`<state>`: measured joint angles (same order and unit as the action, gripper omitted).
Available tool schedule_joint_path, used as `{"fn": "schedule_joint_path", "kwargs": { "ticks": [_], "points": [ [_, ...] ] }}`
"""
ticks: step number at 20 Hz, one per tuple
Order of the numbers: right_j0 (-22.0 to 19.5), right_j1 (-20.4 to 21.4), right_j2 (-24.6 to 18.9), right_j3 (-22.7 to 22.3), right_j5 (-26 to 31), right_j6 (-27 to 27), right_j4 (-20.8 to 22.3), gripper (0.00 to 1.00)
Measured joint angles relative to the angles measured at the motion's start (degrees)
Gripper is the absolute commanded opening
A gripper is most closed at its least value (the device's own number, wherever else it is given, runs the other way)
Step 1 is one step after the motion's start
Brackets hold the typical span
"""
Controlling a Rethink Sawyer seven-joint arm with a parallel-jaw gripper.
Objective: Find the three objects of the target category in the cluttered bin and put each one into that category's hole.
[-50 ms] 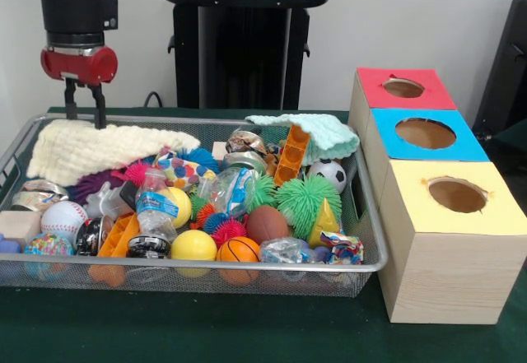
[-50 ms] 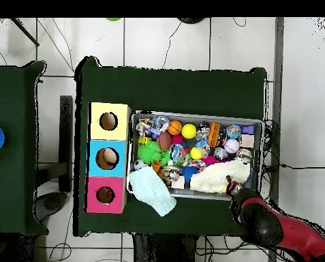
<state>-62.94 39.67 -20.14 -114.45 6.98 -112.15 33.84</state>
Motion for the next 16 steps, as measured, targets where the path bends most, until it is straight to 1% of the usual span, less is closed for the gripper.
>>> {"fn": "schedule_joint_path", "kwargs": {
  "ticks": [10,16],
  "points": [
    [-0.4,1.1,-3.4,0.0,0.0,0.0,-2.0,1.00],
    [1.0,0.7,-3.7,0.0,0.0,0.0,-2.4,1.00]
  ]
}}
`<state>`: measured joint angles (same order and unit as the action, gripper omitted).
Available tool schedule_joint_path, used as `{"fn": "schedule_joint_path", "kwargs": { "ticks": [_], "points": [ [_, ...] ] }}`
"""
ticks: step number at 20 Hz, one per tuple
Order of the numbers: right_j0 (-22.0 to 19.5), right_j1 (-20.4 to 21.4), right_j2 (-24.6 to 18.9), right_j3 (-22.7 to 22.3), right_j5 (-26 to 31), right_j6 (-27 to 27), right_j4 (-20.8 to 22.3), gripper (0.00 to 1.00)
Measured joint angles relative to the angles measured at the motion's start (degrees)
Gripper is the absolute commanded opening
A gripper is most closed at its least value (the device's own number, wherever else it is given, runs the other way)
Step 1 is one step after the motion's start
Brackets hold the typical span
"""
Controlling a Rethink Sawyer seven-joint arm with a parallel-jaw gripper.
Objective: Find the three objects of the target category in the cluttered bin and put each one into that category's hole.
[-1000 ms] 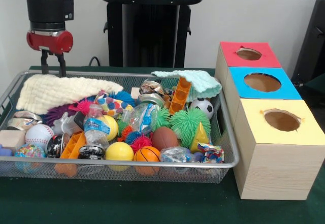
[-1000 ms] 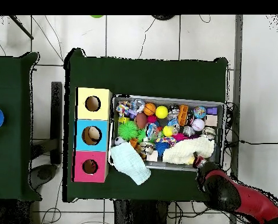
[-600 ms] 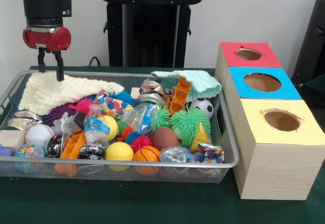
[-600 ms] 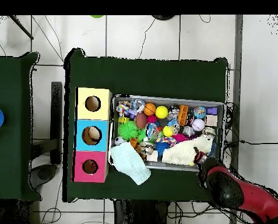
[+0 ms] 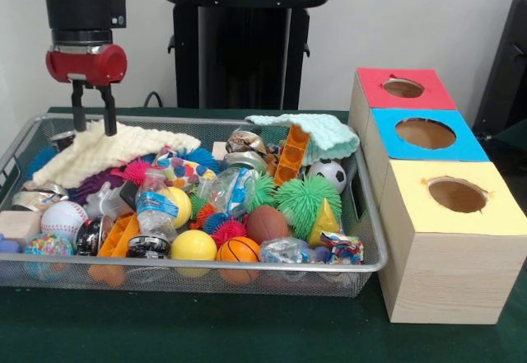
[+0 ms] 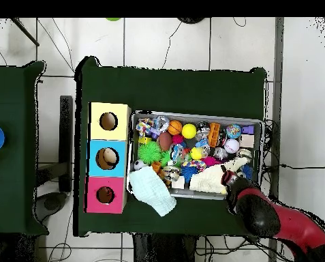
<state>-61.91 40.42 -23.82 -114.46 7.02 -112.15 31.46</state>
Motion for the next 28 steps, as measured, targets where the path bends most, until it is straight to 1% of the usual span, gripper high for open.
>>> {"fn": "schedule_joint_path", "kwargs": {
  "ticks": [2,9,12,14,22,27,28],
  "points": [
    [0.5,-0.4,0.0,0.0,0.0,0.0,0.0,1.00],
    [2.3,-3.8,0.5,0.1,-0.1,0.0,0.0,1.00],
    [4.0,-6.1,1.7,0.1,-0.9,0.0,0.0,1.00],
    [4.8,-6.7,2.4,0.2,-1.6,0.0,0.0,1.00],
    [8.3,-7.5,6.5,0.4,-5.6,0.0,0.0,1.00],
    [10.6,-7.2,9.1,0.7,-5.8,0.0,0.0,1.00],
    [11.7,-7.1,10.3,1.0,-5.8,0.0,0.0,1.00]
  ]
}}
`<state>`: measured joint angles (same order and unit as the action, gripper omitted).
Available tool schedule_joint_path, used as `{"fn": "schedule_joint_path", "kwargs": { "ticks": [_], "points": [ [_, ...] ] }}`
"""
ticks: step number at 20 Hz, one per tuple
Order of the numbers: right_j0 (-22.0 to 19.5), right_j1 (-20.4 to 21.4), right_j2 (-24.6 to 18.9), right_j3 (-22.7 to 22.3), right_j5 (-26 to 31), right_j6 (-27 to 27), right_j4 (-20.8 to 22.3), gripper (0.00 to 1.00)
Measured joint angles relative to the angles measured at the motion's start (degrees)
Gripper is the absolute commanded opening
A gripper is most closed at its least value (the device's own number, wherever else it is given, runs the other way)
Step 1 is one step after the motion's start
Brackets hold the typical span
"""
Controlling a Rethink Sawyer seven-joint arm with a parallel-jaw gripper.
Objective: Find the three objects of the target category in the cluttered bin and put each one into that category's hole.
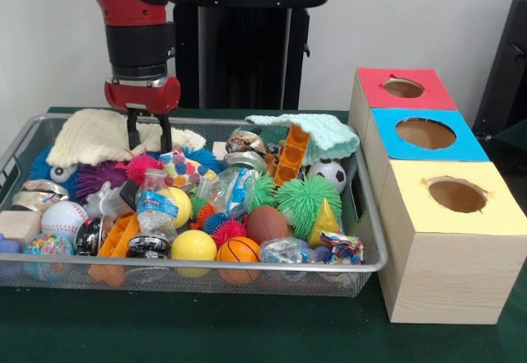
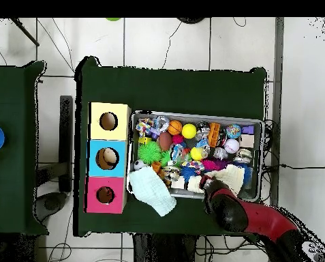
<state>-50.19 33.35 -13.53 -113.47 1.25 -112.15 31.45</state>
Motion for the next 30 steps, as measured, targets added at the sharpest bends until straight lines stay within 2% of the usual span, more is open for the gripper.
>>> {"fn": "schedule_joint_path", "kwargs": {
  "ticks": [1,10,16,20,23,25,26,30],
  "points": [
    [1.1,0.1,1.1,0.4,0.0,0.0,0.0,0.00],
    [3.7,0.3,3.6,1.9,0.0,0.0,1.2,0.00],
    [3.2,1.7,3.6,1.5,0.0,0.0,1.2,0.00],
    [1.2,5.4,1.7,-0.6,0.8,0.0,0.8,0.00],
    [-2.1,11.1,-2.0,-4.5,2.8,0.0,-0.8,0.00],
    [-2.8,12.8,-3.0,-5.7,3.3,0.0,-1.5,0.00],
    [-3.6,15.3,-4.2,-7.3,3.9,0.0,-2.3,0.00],
    [-4.0,18.7,-5.8,-9.8,4.5,0.0,-3.5,0.00]
  ]
}}
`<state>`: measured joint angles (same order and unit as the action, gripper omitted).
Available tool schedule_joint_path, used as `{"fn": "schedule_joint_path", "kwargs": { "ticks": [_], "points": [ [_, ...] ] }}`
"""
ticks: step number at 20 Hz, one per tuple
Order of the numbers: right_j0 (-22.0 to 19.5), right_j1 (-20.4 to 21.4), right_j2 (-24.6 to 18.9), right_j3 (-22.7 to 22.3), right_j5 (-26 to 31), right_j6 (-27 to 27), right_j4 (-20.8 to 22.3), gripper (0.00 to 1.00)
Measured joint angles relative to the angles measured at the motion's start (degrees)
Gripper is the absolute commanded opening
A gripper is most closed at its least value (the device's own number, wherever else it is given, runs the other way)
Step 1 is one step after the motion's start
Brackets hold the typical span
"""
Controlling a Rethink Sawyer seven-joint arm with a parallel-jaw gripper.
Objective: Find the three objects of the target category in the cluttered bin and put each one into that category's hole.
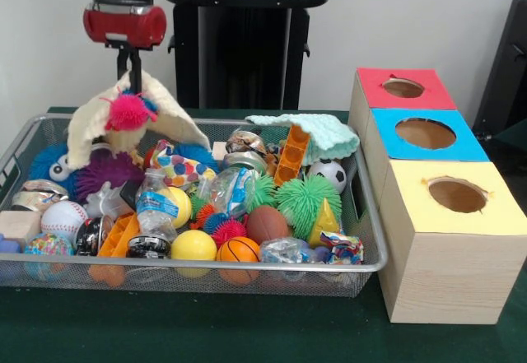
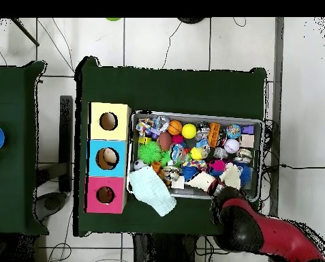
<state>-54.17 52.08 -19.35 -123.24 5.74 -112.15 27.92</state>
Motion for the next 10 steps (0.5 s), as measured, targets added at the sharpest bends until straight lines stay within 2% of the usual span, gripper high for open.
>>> {"fn": "schedule_joint_path", "kwargs": {
  "ticks": [2,10],
  "points": [
    [0.4,2.6,-1.1,-1.9,0.0,0.0,-1.0,0.00],
    [2.6,7.6,-2.3,-6.9,0.0,0.0,-3.7,0.00]
  ]
}}
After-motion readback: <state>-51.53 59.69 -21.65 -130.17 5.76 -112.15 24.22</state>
